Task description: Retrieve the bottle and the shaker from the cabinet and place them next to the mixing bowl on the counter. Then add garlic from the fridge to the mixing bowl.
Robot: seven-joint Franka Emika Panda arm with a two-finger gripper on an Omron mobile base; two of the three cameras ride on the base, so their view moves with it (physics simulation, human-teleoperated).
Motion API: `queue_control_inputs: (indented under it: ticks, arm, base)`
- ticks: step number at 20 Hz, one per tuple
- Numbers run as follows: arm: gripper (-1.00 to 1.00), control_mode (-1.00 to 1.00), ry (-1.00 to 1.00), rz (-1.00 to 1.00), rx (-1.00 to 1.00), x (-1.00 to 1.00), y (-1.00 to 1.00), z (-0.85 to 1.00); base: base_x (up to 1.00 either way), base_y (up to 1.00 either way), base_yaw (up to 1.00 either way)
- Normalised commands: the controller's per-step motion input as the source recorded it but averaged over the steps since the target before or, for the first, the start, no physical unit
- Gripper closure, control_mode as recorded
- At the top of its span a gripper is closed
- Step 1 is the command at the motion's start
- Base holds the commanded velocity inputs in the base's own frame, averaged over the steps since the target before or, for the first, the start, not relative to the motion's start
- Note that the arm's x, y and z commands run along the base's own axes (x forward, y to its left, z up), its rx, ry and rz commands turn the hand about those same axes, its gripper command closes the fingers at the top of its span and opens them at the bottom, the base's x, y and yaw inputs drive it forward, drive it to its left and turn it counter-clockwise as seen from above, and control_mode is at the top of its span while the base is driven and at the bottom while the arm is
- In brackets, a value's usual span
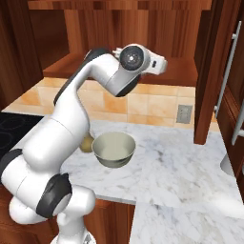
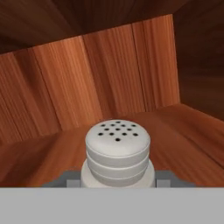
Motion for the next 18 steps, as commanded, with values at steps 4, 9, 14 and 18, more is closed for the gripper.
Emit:
queue_control_inputs:
  ticks: [4,9,14,18]
  arm:
    - [1.0,-1.0,-0.01,0.23,-0.01,-0.75,0.08,0.11]
    - [1.0,-1.0,0.0,0.13,-0.06,-0.95,0.15,-0.11]
    - [1.0,-1.0,-0.06,0.01,-0.05,-0.78,0.67,-0.57]
    - [1.0,-1.0,-0.01,0.02,-0.01,-0.69,0.49,-0.65]
  base:
    - [0.0,0.0,0.0]
    - [0.0,0.0,0.0]
    - [0.0,0.0,0.0]
    - [0.0,0.0,0.0]
